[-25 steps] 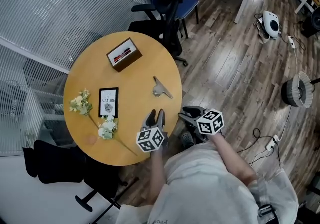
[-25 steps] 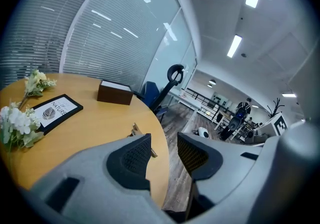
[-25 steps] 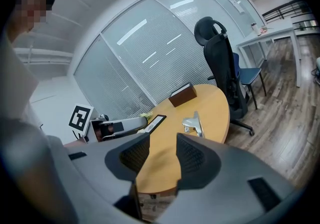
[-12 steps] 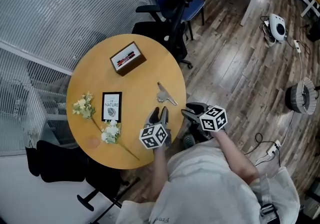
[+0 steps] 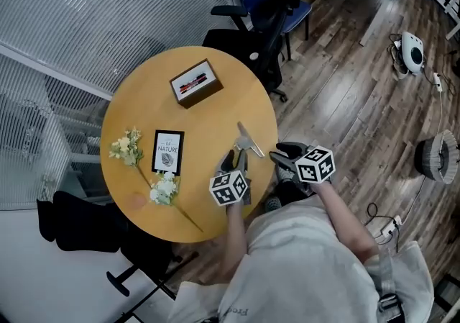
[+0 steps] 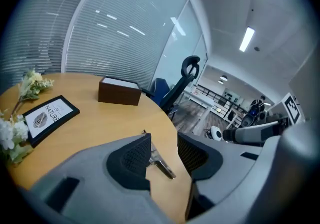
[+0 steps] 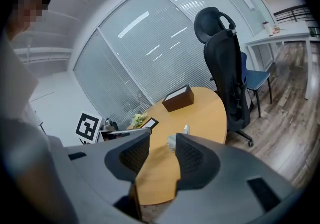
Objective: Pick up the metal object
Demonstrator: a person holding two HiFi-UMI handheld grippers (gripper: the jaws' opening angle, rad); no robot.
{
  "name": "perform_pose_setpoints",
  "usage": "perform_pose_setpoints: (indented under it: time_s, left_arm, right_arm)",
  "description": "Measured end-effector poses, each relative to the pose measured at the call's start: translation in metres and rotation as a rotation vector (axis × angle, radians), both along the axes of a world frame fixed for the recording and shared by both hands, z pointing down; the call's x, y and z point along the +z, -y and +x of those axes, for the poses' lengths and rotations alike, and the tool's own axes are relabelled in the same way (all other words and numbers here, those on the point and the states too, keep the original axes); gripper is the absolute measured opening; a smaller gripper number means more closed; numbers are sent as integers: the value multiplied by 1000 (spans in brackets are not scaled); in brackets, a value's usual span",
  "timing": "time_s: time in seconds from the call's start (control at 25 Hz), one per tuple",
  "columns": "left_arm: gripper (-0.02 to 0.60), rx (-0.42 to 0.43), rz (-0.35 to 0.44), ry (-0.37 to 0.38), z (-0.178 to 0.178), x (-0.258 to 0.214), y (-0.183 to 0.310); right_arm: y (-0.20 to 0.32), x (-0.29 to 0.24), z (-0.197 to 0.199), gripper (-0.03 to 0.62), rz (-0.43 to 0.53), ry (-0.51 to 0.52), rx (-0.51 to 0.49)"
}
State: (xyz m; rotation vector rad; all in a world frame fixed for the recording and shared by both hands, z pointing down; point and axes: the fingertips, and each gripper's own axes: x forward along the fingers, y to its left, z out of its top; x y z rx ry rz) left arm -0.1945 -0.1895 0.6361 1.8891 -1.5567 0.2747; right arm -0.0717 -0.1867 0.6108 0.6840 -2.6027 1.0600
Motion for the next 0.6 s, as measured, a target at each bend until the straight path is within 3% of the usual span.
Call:
perform_pose_setpoints:
  time_s: [0.32,0.48,0.6]
  left_arm:
    - [149,-33,-65,-1,-12,27,12]
    - [149,-62,-109,-52,-12,44,19]
    - [147,-130,-125,-94,-23,51,25]
  right_arm:
    - [22,6,-15,149,-18,-3,-54]
    - [31,9,-15,149,-32,-2,-63]
    - [39,12,-16,149,-46,-6,-60]
